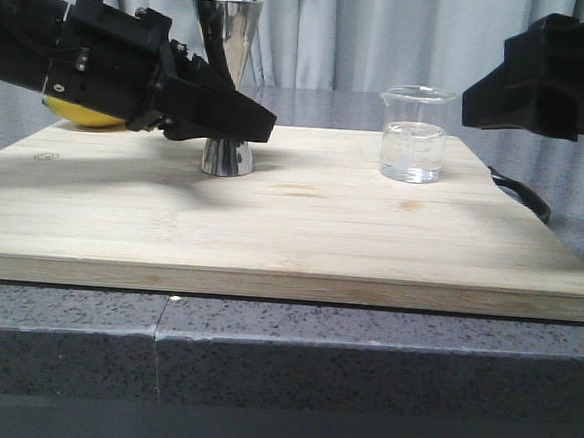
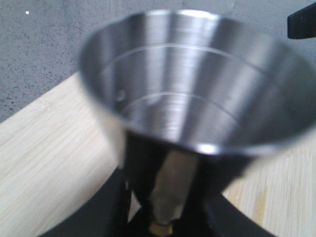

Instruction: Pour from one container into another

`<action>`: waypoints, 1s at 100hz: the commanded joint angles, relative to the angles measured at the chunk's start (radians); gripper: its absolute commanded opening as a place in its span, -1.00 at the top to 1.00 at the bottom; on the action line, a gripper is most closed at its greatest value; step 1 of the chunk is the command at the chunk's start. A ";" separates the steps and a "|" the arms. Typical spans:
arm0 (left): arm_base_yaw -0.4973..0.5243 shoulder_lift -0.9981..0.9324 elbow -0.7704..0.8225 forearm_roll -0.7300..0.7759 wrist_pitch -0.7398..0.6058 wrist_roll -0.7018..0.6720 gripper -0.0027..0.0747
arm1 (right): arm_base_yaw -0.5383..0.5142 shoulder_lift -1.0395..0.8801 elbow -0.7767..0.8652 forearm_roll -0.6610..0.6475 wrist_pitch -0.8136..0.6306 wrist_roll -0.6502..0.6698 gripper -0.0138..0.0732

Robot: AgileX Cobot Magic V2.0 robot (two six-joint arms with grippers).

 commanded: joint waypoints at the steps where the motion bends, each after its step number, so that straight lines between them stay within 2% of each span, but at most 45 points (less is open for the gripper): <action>1: -0.006 -0.040 -0.026 -0.061 0.053 0.000 0.91 | 0.000 -0.011 -0.024 -0.015 -0.086 -0.011 -0.39; 4: -0.006 -0.040 -0.026 -0.061 0.053 0.000 0.99 | 0.000 -0.009 -0.024 -0.025 -0.089 -0.011 -0.39; 37: -0.008 -0.050 -0.073 -0.061 0.174 -0.121 0.98 | 0.001 0.072 -0.024 -0.065 -0.238 -0.010 -0.39; 55: -0.014 -0.073 -0.115 -0.059 0.179 -0.160 0.98 | 0.001 0.122 -0.024 -0.074 -0.284 -0.010 -0.39; 100: -0.020 -0.104 -0.123 -0.023 0.183 -0.209 0.98 | 0.001 0.268 -0.024 -0.123 -0.513 -0.007 -0.39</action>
